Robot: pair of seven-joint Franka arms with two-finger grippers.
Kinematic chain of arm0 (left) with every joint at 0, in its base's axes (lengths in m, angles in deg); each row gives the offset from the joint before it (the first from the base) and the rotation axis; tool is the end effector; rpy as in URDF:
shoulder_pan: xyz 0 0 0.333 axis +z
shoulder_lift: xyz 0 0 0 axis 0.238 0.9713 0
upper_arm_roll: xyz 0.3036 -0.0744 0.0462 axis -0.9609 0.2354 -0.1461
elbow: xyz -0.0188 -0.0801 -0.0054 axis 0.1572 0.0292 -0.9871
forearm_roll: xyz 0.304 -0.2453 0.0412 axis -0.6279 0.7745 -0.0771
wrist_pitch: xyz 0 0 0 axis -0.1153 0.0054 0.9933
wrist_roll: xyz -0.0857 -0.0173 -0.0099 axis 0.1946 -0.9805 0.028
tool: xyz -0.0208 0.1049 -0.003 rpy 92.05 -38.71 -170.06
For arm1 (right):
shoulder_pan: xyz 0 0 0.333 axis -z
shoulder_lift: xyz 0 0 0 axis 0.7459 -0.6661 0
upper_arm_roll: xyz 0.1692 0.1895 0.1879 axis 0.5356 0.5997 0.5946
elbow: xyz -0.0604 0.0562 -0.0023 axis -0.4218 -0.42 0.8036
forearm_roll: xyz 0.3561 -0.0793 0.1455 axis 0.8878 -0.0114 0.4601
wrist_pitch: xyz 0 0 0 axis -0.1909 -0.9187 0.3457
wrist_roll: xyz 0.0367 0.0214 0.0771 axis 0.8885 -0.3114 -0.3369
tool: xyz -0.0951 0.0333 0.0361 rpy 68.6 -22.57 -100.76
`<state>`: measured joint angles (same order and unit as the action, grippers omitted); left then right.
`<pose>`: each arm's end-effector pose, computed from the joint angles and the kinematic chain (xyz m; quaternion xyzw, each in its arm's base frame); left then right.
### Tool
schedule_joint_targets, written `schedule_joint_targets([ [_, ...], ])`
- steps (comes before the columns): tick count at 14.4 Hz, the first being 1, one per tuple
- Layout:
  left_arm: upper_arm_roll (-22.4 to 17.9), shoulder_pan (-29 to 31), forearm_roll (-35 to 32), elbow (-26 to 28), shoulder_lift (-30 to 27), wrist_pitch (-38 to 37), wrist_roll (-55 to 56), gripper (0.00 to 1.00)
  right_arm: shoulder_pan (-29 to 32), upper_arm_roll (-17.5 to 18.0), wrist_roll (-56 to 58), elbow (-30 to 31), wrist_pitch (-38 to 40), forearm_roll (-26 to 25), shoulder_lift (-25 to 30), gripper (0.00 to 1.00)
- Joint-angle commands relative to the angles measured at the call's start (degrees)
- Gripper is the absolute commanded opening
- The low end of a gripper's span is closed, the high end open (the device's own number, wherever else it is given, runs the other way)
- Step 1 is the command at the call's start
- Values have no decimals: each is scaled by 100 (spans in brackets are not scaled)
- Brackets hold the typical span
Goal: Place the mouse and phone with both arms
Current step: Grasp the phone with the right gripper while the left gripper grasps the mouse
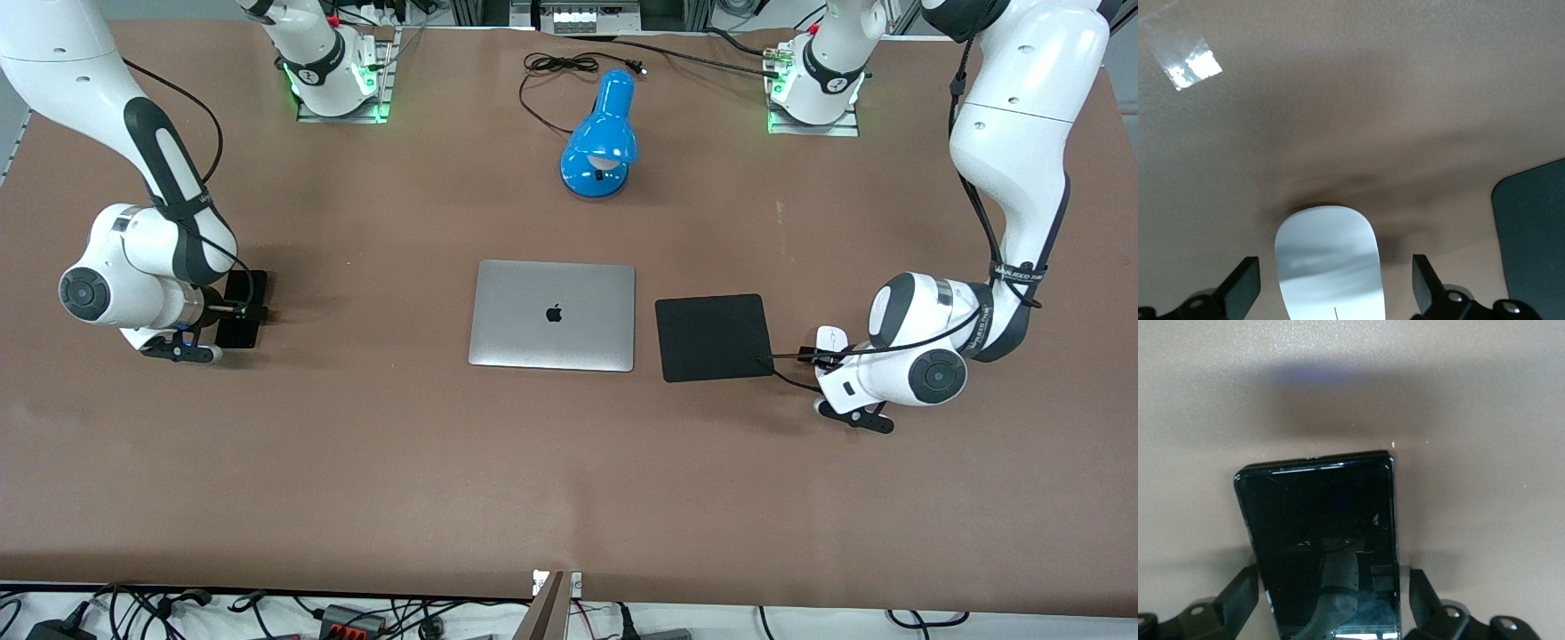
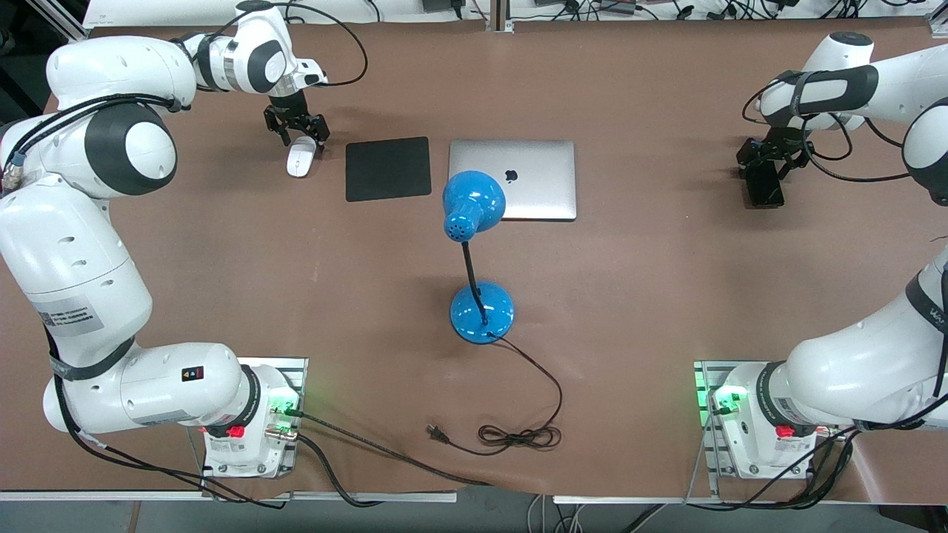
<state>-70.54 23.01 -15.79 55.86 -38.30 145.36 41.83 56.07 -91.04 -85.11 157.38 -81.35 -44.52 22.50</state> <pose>0.6531 -0.0450 0.1699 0.9809 -0.1278 -0.1469 0.0044 0.5631 -0.1094 0.1622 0.9901 -0.0543 -0.1290 0.0141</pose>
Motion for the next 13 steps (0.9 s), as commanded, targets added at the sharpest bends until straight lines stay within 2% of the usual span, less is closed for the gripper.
schedule_joint_targets([
  [1,22,51,-141,172,-111,94,-37,100,51,49,-62,54,-35,-74,34,68],
  [2,22,60,-141,172,-111,102,-45,97,43,49,-70,54,-17,-74,34,48],
  [4,22,95,-150,163,-111,111,-63,76,34,49,-79,46,97,-74,60,27],
  [8,13,86,-150,146,-120,94,-63,48,-10,93,-79,-25,395,-65,296,19],
  [10,22,51,-150,102,-120,67,-54,45,-141,137,-88,-60,606,-39,586,18],
  [13,31,-72,-141,40,-199,6,16,41,-633,137,-106,-611,1220,14,650,18],
])
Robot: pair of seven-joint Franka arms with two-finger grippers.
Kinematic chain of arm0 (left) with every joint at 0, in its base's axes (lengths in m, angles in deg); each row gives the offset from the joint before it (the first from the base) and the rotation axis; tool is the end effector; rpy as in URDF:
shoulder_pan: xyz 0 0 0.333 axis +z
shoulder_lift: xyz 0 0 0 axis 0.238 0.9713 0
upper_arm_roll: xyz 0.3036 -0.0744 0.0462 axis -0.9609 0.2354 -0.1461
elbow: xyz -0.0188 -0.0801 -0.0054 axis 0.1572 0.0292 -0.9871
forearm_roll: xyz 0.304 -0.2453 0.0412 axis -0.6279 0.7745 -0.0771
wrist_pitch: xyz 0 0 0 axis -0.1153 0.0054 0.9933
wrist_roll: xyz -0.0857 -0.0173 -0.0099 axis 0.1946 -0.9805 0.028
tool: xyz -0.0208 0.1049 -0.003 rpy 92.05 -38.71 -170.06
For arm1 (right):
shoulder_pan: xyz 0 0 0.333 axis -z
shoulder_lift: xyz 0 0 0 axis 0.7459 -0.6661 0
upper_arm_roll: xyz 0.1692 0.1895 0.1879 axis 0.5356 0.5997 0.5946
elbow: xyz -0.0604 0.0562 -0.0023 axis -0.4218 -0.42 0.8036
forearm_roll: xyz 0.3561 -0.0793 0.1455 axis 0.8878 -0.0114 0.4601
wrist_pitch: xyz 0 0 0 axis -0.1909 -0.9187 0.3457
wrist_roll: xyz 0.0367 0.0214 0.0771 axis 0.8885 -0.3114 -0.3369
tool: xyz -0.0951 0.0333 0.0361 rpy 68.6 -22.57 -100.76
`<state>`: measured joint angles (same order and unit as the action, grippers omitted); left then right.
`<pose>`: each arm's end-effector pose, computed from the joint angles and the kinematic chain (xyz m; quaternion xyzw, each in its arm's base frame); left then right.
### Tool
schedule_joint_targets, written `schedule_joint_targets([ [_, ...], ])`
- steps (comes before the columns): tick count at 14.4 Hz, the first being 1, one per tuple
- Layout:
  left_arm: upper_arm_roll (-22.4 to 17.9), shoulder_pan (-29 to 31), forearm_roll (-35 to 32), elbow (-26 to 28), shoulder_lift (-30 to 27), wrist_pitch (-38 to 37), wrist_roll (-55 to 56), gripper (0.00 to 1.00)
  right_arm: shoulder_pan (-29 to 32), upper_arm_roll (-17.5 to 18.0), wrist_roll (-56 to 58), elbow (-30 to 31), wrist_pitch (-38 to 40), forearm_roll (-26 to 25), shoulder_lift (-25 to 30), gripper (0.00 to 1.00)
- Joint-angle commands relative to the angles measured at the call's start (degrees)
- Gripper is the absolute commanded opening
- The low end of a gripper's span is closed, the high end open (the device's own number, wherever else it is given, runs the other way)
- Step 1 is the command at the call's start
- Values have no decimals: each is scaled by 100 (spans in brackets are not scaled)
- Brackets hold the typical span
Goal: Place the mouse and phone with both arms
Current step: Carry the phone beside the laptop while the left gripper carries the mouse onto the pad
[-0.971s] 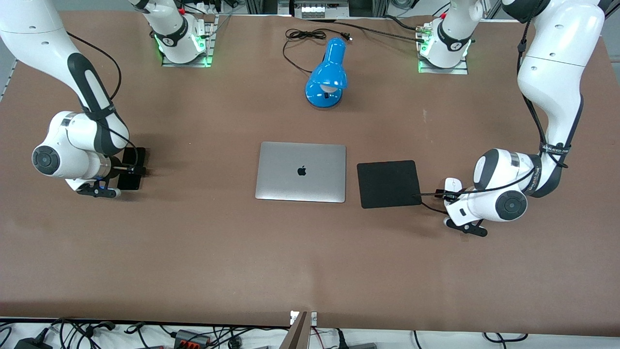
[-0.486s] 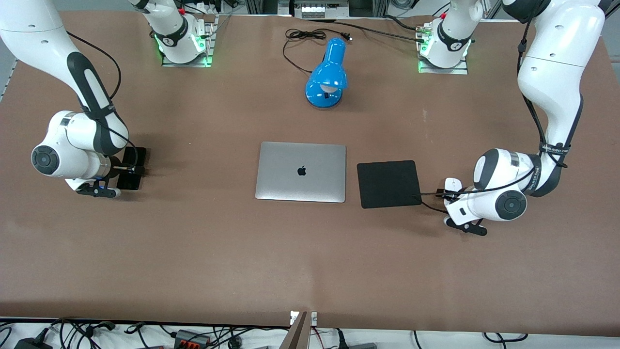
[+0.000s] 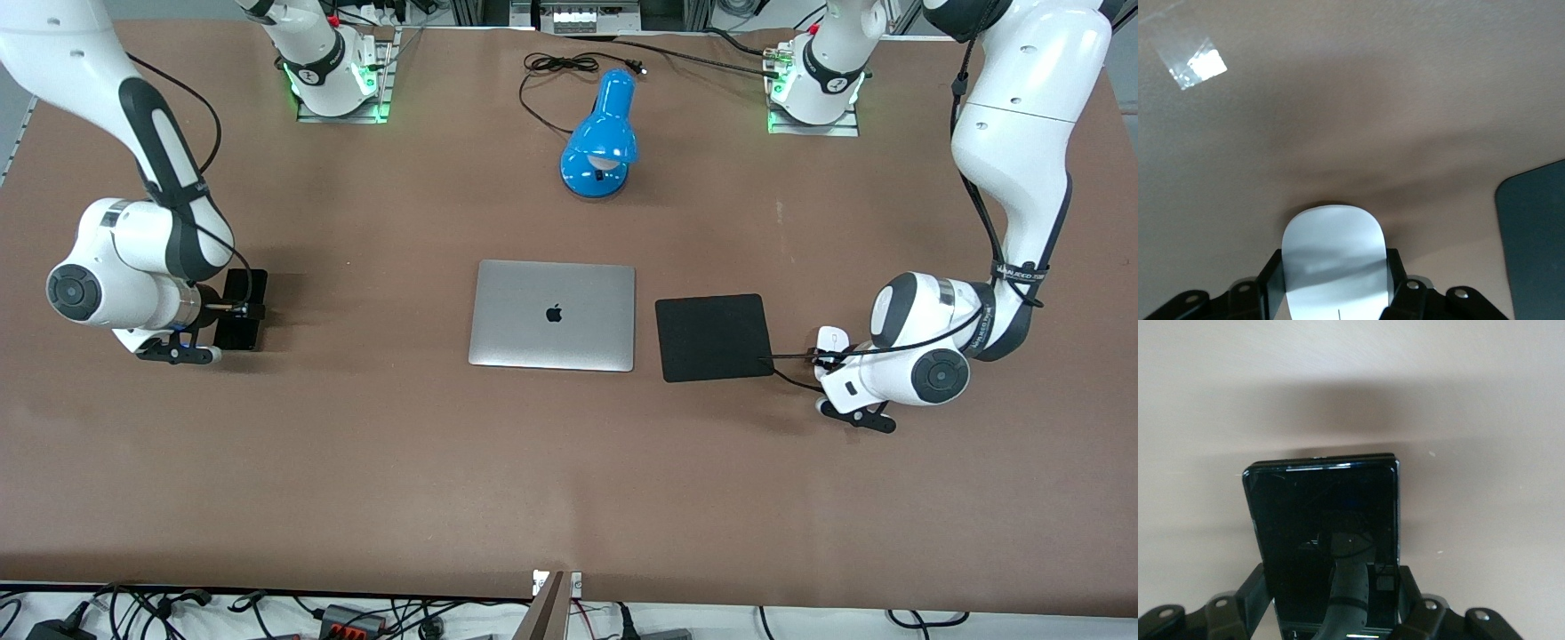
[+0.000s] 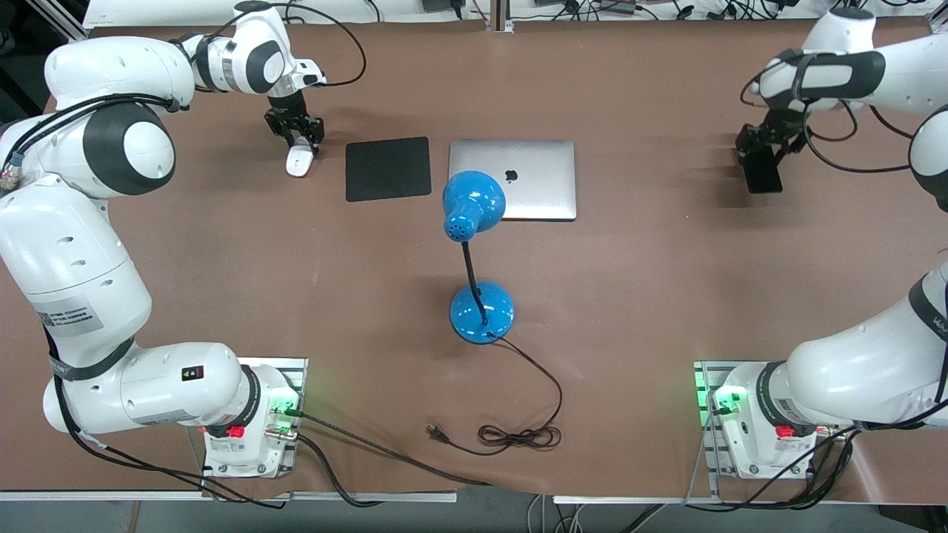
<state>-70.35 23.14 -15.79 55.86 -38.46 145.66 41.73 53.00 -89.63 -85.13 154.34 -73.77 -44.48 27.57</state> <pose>0.6542 -0.0455 0.1723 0.9813 -0.1288 -0.1427 0.0054 0.5856 -0.0670 0.2247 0.9921 -0.0196 -0.1235 0.0138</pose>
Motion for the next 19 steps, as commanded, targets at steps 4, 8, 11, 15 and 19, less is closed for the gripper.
schedule_joint_targets([
  [4,82,-383,-44,-336,-209,-567,131,40,-1283,-4,-1128,-732,605,19,-94,18],
  [8,109,-884,0,-408,-140,-666,1324,41,-2040,-4,-1939,-1082,552,484,-409,18],
  [11,109,-920,561,-399,-34,-605,1547,42,-2295,-4,-2186,-1285,517,659,-630,18],
  [15,109,-1078,667,-408,19,-587,1643,42,-2629,-4,-2177,-1277,411,1144,-762,18],
  [19,109,-1254,756,-355,124,-149,1916,44,-2735,13,-2247,-1233,122,1170,-1078,18],
])
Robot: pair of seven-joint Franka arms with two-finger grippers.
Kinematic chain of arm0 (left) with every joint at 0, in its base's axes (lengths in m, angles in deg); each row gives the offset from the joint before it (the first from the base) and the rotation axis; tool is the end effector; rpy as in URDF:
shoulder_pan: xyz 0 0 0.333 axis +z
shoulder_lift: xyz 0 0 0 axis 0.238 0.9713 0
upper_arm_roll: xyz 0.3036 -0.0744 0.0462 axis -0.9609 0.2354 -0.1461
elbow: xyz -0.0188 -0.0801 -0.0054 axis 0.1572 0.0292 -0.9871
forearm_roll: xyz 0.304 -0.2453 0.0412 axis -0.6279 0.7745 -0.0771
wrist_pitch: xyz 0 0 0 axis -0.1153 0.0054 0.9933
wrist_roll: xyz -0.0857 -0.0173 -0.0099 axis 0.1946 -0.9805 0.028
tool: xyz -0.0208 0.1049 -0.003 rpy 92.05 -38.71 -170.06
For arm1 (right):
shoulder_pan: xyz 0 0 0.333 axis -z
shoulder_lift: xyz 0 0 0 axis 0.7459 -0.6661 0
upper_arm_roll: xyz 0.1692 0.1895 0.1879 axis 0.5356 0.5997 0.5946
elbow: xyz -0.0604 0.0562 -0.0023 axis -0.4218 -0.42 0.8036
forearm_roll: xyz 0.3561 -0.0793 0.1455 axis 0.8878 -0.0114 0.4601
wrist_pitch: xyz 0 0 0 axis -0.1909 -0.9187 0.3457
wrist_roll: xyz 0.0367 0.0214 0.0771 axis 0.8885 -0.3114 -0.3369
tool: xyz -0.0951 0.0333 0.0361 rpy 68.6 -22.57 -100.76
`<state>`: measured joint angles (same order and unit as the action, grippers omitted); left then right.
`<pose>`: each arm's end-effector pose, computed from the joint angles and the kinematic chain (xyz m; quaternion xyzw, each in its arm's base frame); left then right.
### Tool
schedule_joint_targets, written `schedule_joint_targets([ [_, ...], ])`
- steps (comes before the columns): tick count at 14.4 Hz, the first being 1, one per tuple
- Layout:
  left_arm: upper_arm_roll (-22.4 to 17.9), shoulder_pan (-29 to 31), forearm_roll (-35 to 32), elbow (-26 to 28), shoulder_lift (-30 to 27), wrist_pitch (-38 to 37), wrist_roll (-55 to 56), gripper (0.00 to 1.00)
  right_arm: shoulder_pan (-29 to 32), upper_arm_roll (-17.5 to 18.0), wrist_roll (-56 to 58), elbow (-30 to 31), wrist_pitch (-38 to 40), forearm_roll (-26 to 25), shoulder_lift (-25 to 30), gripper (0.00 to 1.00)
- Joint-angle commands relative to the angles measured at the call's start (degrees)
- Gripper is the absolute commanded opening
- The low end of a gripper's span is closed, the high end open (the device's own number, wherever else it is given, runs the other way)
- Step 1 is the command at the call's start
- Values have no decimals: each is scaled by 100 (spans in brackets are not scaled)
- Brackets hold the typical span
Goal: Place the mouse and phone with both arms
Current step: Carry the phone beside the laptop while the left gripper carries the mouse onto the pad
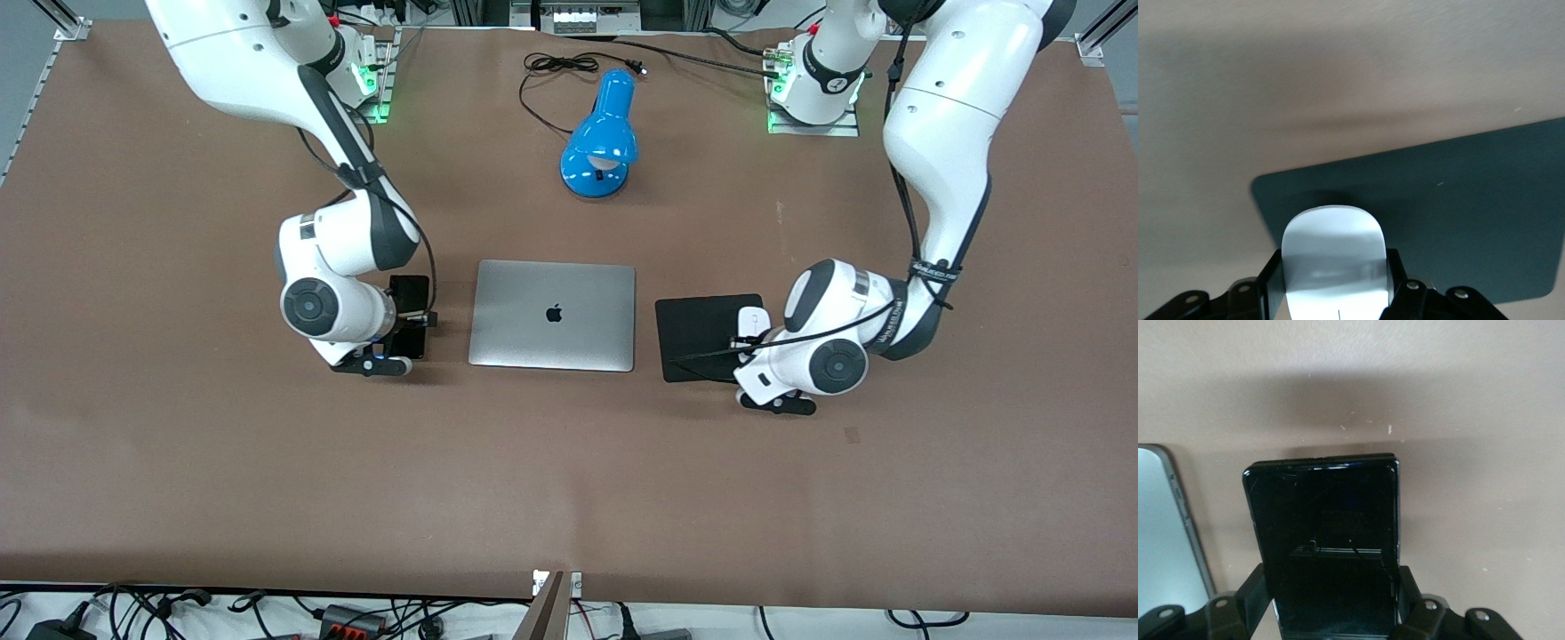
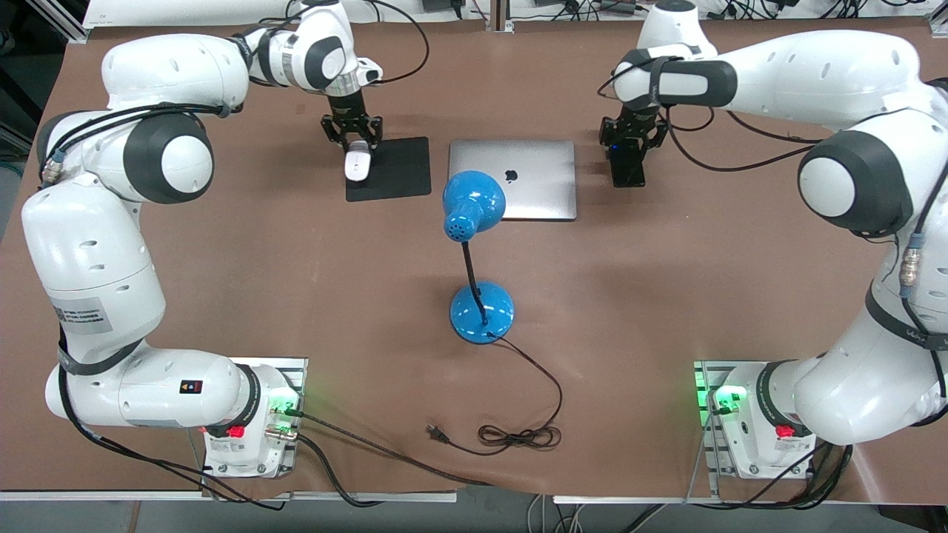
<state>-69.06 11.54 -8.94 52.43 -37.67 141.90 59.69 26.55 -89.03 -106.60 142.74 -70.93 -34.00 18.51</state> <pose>0.6366 -0.1931 0.1857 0.9851 -0.0459 -0.1645 0.0184 0.5920 0.2307 0.2022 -0.9906 0.0287 0.1335 0.0035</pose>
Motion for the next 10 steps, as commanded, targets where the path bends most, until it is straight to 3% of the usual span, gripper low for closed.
schedule_joint_targets([
  [1,-21,-93,70,-4,89,263,120,45,-117,-47,-188,-72,-207,157,-199,18],
  [2,-21,-93,70,-3,115,264,128,52,-161,-47,-311,-72,-251,158,-191,18],
  [3,-38,-93,70,-3,115,264,128,71,-205,-38,-408,-72,-295,158,-199,18],
  [5,-39,-41,70,-3,115,246,120,100,-284,-38,-575,-72,-339,166,-199,18],
  [10,-47,91,35,-30,10,115,67,100,-372,-38,-576,-63,-418,166,-348,19],
])
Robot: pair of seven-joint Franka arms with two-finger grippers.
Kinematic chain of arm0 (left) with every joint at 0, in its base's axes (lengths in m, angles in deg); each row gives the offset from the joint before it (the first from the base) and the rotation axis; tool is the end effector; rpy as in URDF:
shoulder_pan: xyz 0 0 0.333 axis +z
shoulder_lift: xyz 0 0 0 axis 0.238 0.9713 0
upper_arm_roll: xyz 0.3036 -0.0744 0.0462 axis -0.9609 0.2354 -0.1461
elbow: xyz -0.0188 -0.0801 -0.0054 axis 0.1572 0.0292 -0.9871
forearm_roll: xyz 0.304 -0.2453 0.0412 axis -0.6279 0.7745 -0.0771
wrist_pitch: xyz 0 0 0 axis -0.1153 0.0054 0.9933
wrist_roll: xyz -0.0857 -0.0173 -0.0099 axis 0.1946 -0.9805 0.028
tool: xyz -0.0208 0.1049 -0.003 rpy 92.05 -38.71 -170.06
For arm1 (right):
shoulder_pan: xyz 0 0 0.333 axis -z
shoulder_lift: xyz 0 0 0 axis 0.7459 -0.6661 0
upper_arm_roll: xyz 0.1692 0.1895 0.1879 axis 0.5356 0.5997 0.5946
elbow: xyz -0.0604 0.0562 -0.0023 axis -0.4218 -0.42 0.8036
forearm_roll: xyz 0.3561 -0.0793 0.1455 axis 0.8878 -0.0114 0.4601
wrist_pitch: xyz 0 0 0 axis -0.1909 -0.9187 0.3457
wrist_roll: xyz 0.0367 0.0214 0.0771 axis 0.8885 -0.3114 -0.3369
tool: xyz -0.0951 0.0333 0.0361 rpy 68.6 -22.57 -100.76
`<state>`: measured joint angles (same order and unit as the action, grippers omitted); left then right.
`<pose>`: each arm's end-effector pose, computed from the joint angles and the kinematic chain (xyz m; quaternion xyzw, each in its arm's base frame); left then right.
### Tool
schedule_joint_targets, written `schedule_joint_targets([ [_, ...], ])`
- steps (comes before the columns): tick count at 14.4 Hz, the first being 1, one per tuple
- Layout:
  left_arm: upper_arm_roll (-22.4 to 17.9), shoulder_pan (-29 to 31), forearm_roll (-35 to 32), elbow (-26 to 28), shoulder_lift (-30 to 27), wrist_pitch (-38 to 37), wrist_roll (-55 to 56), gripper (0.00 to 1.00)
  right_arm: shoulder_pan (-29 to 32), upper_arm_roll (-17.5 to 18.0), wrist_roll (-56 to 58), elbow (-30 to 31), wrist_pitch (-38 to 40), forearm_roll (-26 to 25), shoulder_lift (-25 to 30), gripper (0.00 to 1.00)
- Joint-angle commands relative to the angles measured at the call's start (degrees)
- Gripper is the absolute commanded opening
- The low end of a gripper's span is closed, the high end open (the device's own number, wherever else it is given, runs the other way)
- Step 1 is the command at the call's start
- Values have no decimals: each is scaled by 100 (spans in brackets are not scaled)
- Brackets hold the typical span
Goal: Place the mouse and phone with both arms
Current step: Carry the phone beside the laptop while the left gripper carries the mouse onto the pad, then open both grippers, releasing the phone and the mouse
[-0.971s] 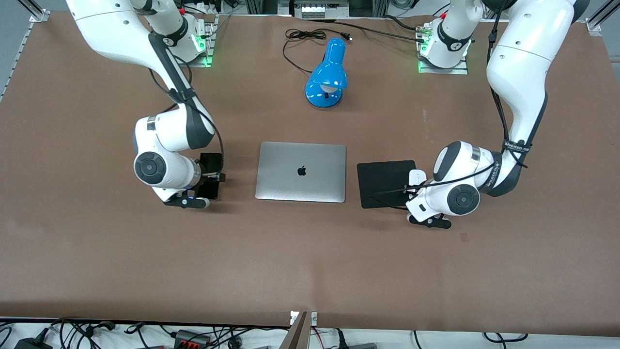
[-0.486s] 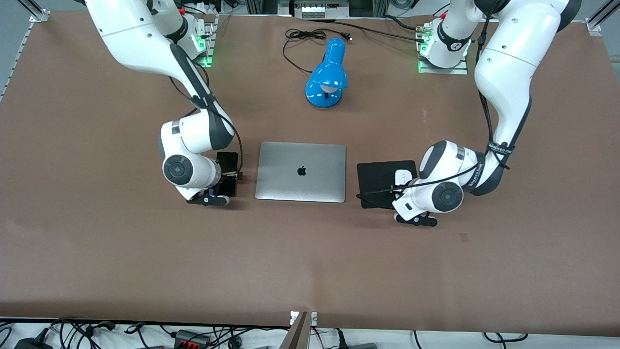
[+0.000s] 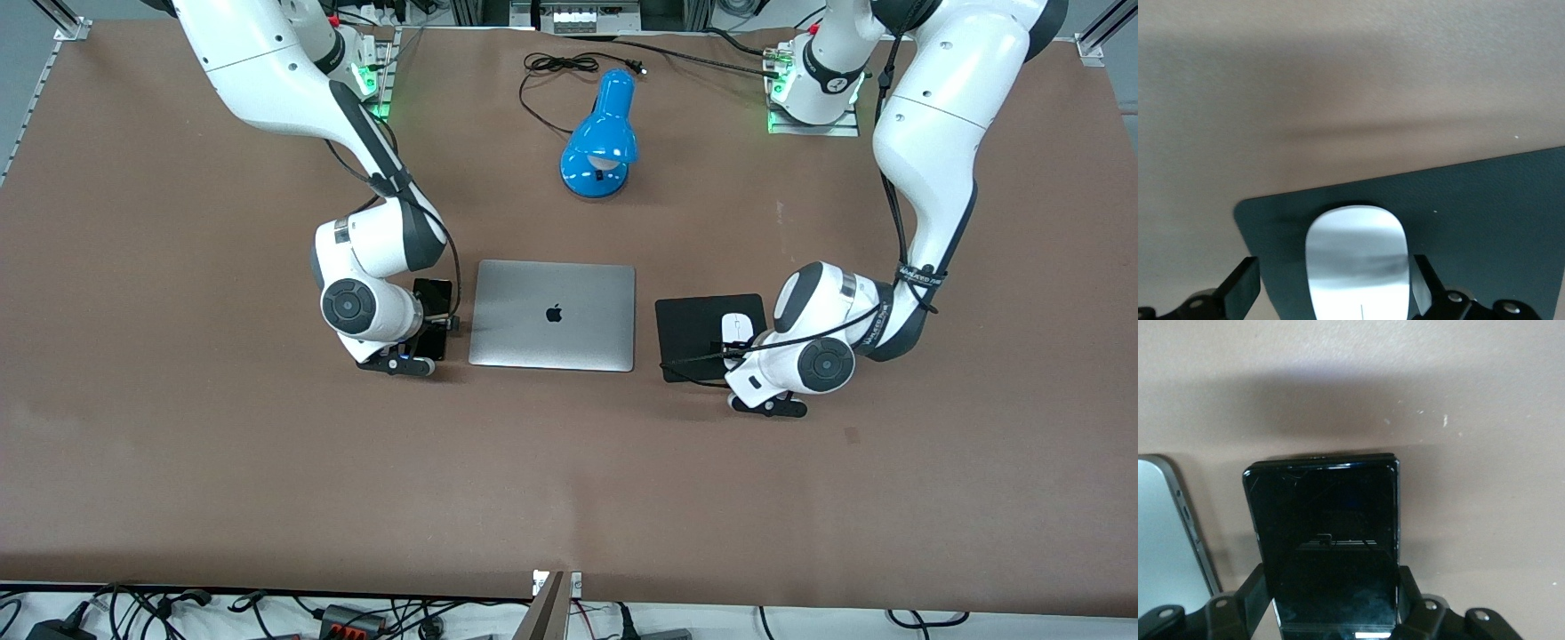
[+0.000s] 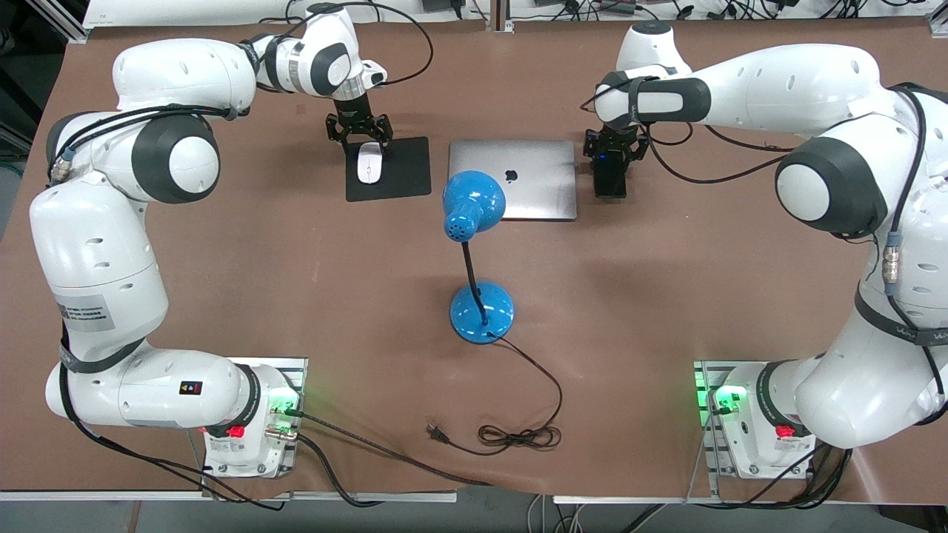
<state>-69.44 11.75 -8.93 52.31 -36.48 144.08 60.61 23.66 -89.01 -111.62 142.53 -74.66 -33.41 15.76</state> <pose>0.6404 -0.1882 0.1743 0.9870 -0.0318 -0.1559 0.0214 0.5822 0.2607 0.1770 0.9908 -0.0530 -0.1244 0.0004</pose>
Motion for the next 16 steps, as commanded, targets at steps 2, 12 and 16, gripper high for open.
schedule_joint_targets([
  [2,-9,139,0,-53,-178,-235,-43,100,-91,-39,-74,-25,-63,107,-144,20],
  [12,-44,965,-9,-61,-1257,-771,-1377,100,145,-110,-206,-122,394,2,952,100],
  [16,-45,1045,-402,-630,-1611,-1736,-1396,100,610,-206,382,-454,1041,-7,1595,100],
])
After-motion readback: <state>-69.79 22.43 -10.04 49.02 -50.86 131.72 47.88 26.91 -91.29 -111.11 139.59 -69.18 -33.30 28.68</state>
